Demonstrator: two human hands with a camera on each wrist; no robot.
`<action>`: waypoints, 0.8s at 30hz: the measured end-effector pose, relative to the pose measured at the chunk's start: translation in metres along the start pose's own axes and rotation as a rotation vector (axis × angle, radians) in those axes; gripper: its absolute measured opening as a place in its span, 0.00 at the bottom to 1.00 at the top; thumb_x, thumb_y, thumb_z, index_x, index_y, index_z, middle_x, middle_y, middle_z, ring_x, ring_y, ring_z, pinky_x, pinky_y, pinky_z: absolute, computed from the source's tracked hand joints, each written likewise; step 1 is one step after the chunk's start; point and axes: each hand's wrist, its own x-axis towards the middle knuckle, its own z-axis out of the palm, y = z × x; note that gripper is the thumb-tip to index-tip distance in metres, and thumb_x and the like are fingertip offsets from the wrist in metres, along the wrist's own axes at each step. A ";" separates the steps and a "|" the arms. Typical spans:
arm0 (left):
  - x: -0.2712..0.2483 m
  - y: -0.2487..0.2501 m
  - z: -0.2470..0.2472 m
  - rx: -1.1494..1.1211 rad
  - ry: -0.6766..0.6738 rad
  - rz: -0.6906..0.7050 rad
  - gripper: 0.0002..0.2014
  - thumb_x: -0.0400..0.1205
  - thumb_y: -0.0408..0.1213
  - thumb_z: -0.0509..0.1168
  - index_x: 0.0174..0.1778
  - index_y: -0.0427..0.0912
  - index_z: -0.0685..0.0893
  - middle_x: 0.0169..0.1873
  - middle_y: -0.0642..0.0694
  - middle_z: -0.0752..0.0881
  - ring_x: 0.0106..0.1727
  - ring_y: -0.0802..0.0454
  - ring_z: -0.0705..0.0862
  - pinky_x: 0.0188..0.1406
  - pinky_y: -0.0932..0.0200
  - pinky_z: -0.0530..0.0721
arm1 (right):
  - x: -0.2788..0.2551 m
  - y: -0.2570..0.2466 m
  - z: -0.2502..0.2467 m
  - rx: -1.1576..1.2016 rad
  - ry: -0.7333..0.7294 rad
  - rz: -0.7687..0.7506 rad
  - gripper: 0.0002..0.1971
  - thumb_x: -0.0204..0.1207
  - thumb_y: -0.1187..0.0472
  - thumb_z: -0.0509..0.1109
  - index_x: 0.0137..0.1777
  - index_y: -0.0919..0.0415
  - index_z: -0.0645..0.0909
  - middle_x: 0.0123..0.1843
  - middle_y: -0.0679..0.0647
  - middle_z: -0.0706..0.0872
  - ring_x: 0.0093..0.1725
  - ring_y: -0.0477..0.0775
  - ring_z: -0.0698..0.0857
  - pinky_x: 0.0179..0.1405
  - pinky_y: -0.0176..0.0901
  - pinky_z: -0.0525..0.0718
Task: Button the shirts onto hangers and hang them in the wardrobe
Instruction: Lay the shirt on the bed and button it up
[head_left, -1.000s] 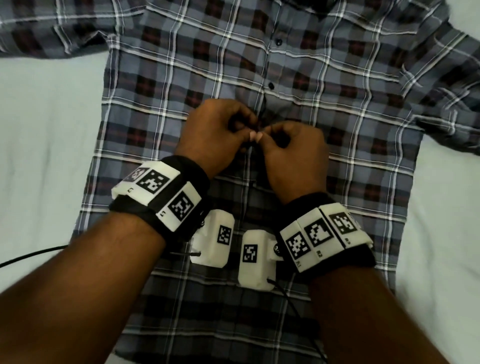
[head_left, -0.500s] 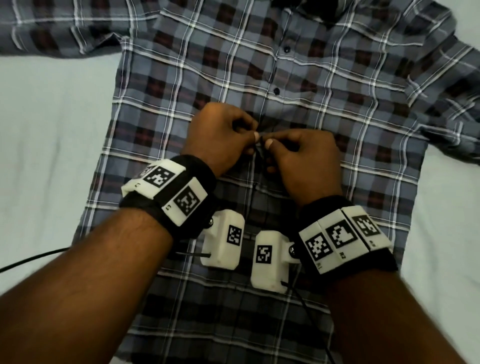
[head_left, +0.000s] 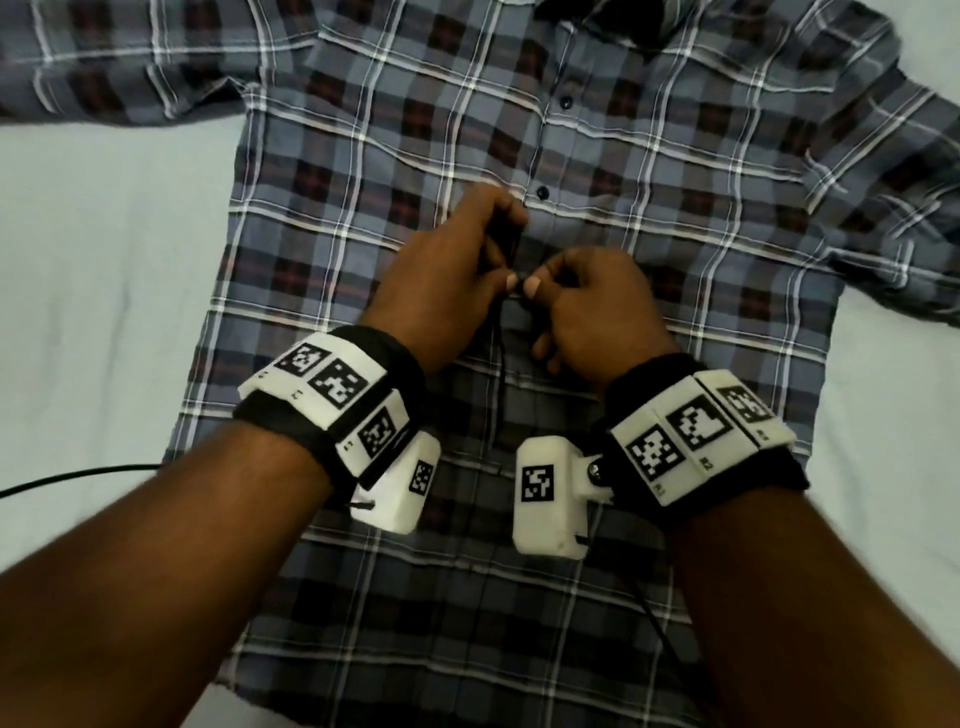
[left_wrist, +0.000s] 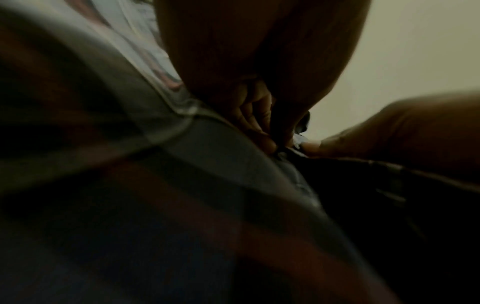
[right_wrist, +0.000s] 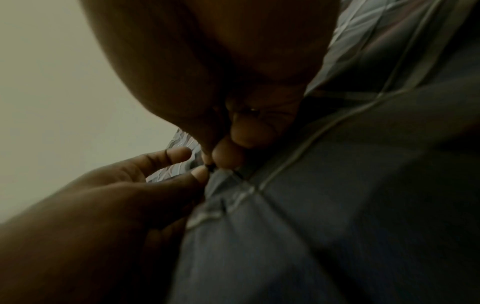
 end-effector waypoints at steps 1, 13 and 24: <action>0.000 0.003 0.000 0.077 0.013 0.009 0.22 0.82 0.33 0.72 0.69 0.54 0.74 0.44 0.55 0.84 0.43 0.60 0.84 0.44 0.59 0.84 | -0.001 0.000 0.000 -0.002 0.015 -0.006 0.09 0.85 0.60 0.68 0.44 0.62 0.84 0.31 0.57 0.86 0.24 0.53 0.86 0.27 0.50 0.88; -0.102 -0.002 0.018 0.264 0.106 -0.027 0.12 0.82 0.34 0.71 0.61 0.46 0.87 0.56 0.49 0.84 0.54 0.58 0.80 0.49 0.80 0.68 | -0.078 0.025 0.030 -0.301 0.246 -0.104 0.09 0.81 0.54 0.71 0.58 0.54 0.83 0.48 0.50 0.88 0.50 0.54 0.87 0.48 0.48 0.85; -0.085 0.013 0.028 0.394 0.048 -0.094 0.12 0.86 0.44 0.64 0.65 0.51 0.81 0.57 0.48 0.81 0.52 0.49 0.82 0.41 0.57 0.72 | -0.078 0.029 0.028 -0.105 0.244 0.029 0.09 0.80 0.55 0.71 0.38 0.51 0.80 0.33 0.43 0.83 0.34 0.42 0.82 0.33 0.38 0.78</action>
